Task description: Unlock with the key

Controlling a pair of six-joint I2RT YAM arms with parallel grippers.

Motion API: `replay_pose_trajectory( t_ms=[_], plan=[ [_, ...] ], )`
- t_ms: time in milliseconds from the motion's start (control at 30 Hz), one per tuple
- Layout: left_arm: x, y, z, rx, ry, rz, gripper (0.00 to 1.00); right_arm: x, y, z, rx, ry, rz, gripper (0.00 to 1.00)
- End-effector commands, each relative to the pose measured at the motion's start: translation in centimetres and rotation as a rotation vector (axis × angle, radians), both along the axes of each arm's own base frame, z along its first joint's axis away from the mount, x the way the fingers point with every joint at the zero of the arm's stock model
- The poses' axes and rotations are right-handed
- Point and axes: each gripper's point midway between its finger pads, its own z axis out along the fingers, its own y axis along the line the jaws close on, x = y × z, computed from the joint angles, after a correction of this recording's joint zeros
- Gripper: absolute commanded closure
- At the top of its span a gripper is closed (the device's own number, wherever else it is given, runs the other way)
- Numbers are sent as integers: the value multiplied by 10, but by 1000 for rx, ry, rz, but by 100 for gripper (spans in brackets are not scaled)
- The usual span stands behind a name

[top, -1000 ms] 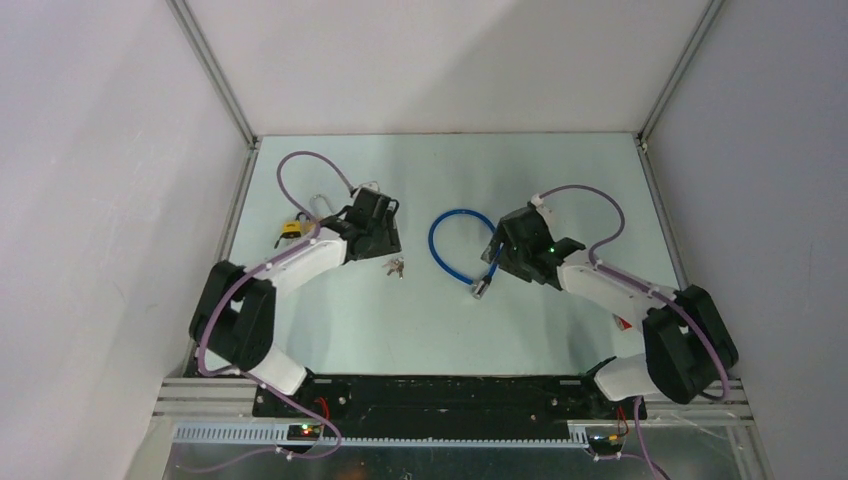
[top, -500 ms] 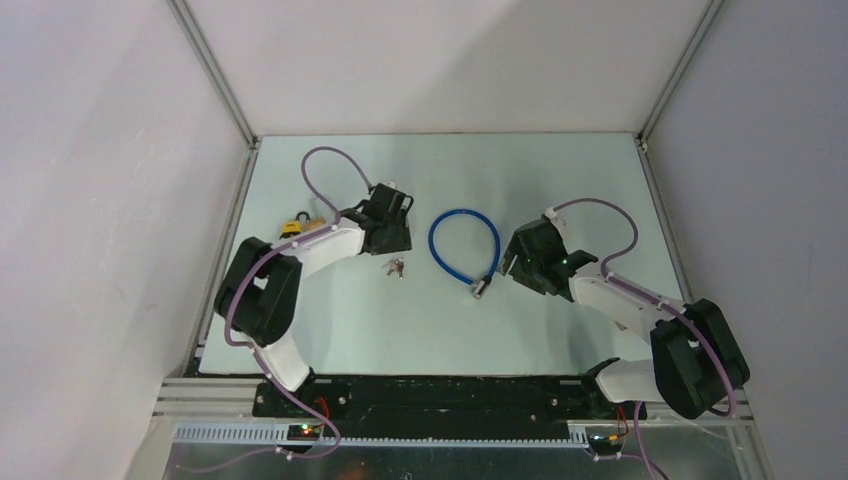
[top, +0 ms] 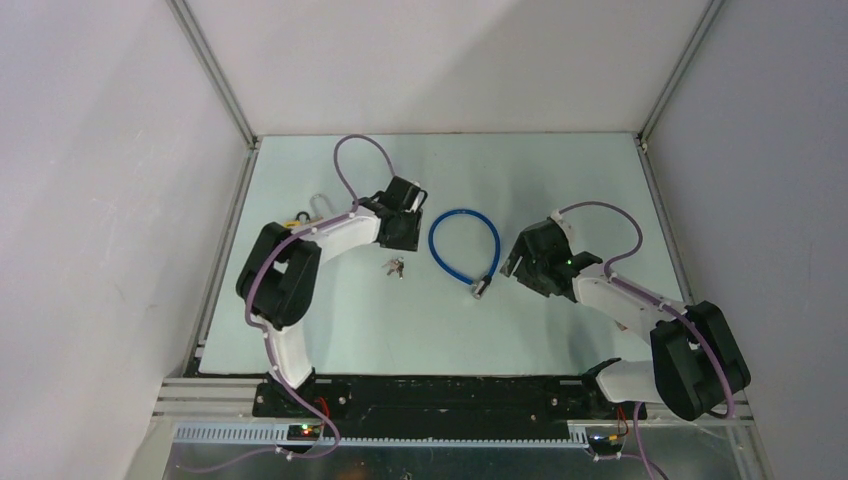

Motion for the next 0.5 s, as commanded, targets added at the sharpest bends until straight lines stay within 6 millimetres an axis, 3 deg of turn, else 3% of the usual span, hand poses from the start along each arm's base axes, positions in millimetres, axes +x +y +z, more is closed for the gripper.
replay_pose_trajectory(
  t_ms=[0,267,467],
  plan=[
    [-5,0,-4,45,43,-64,53,3,-1,3,14,-20,1,25],
    [-17,6,-19,75,117,-65,60,4,-2,2,30,-17,-3,26],
    [-24,3,-15,48,136,-70,80,4,-4,3,28,-18,-6,26]
  ],
)
